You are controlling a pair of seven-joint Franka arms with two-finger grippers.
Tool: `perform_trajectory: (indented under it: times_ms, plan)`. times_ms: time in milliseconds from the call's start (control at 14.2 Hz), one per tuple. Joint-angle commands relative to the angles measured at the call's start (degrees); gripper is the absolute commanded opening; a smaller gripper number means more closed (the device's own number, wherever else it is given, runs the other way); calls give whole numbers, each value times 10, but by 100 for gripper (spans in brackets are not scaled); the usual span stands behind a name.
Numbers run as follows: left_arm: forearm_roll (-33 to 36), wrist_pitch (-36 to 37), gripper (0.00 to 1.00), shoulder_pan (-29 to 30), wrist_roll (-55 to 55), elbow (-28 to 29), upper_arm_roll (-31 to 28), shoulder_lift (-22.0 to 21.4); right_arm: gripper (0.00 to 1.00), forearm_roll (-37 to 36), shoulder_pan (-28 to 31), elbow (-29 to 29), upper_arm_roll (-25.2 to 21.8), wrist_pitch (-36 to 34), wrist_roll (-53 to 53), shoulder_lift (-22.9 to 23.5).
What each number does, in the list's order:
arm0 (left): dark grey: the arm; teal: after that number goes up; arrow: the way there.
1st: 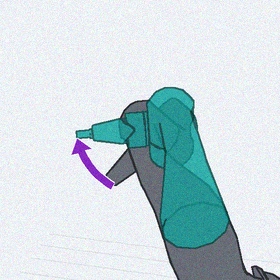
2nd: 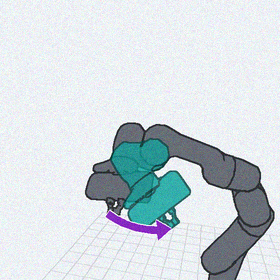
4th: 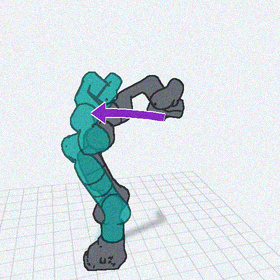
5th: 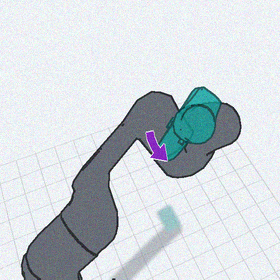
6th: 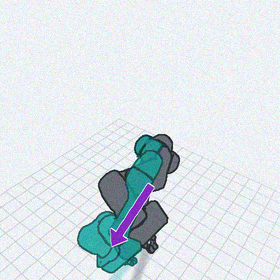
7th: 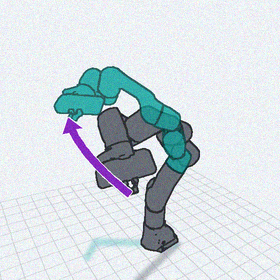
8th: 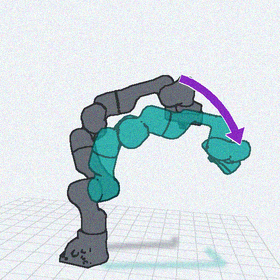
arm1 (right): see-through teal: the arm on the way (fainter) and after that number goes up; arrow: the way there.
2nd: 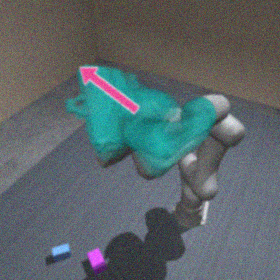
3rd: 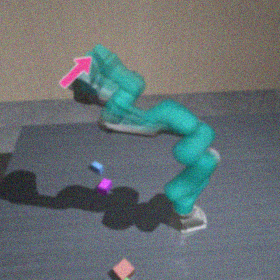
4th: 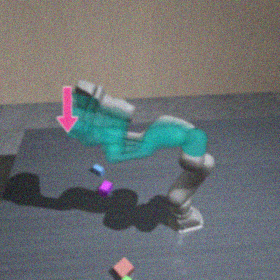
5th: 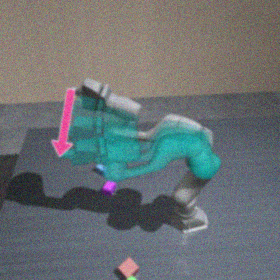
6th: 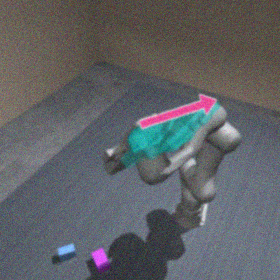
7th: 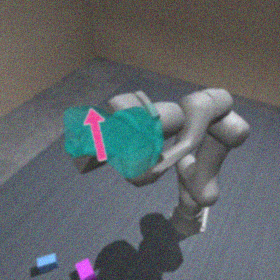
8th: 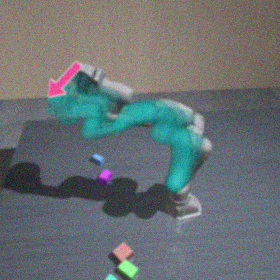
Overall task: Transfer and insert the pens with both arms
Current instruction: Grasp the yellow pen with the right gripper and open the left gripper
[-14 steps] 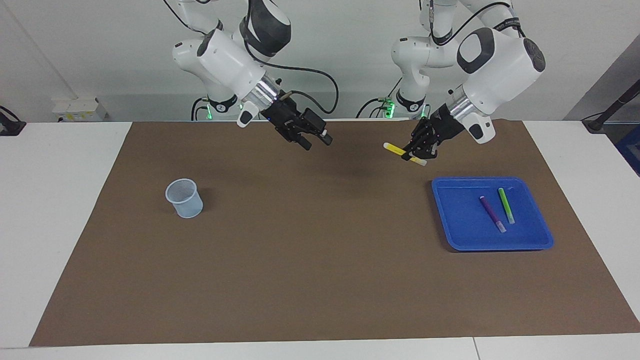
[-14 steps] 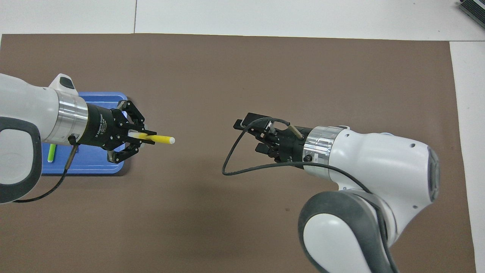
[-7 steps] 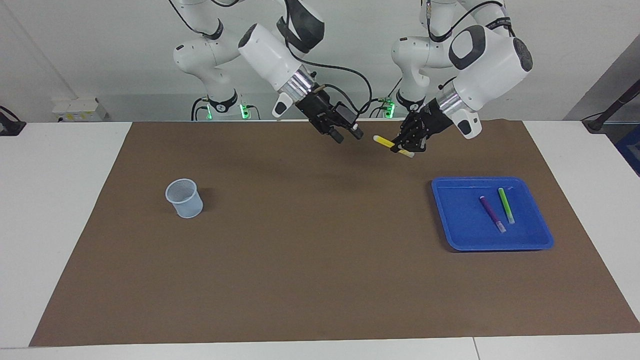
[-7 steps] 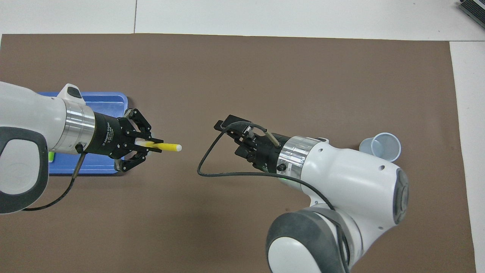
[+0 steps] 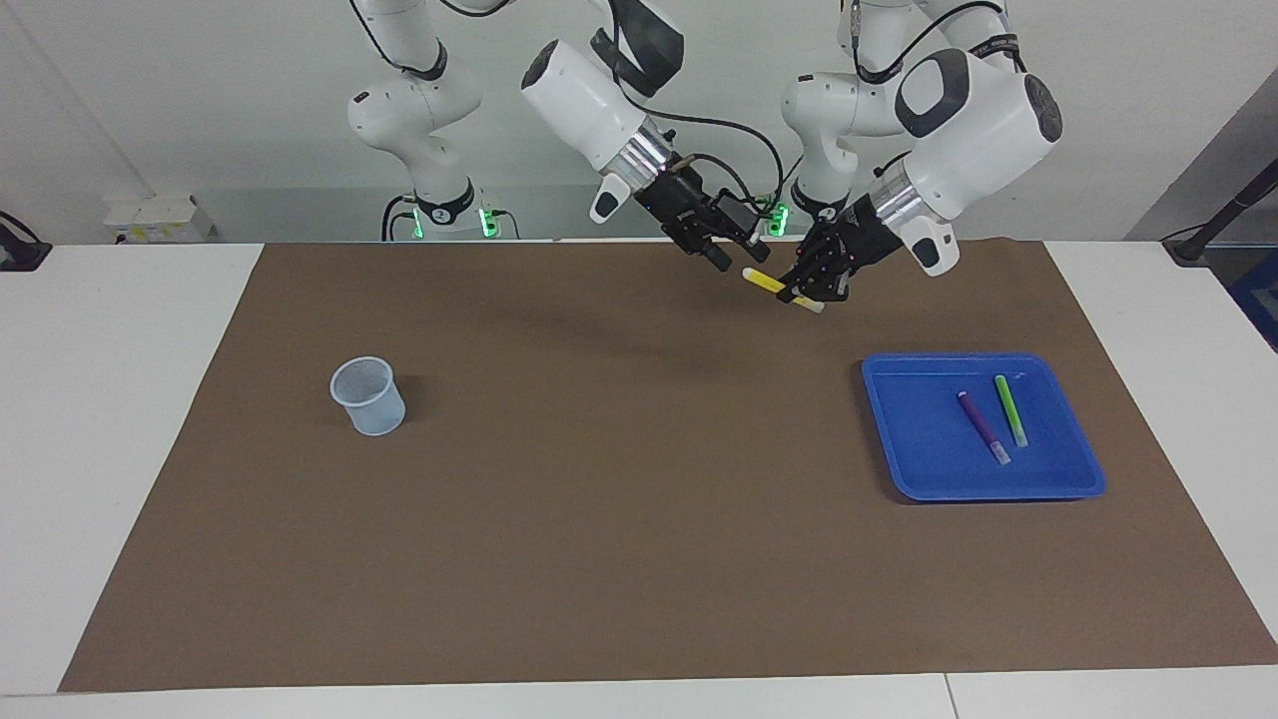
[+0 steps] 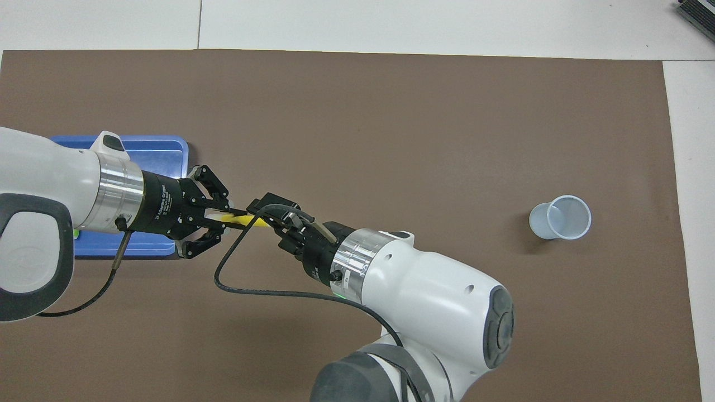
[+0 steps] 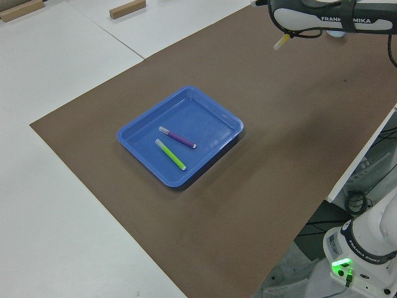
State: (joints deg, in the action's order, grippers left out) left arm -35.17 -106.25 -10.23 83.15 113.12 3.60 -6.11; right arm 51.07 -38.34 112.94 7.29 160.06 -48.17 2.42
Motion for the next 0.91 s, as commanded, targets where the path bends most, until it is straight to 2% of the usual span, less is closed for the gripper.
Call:
perform_trajectory:
  times_ms: [0, 421, 842]
  plan:
    - [-10, 2, 0, -11, 8, 20, -8, -21, 78, 13, -2, -17, 0, 9, 4, 16]
    - [-10, 7, 0, -12, 8, 20, -8, -24, 53, 8, -2, -17, 1, 32, 11, 27]
    - [-10, 12, 0, -11, 9, 20, -8, -25, 52, 11, -9, -17, 1, 32, 2, 27]
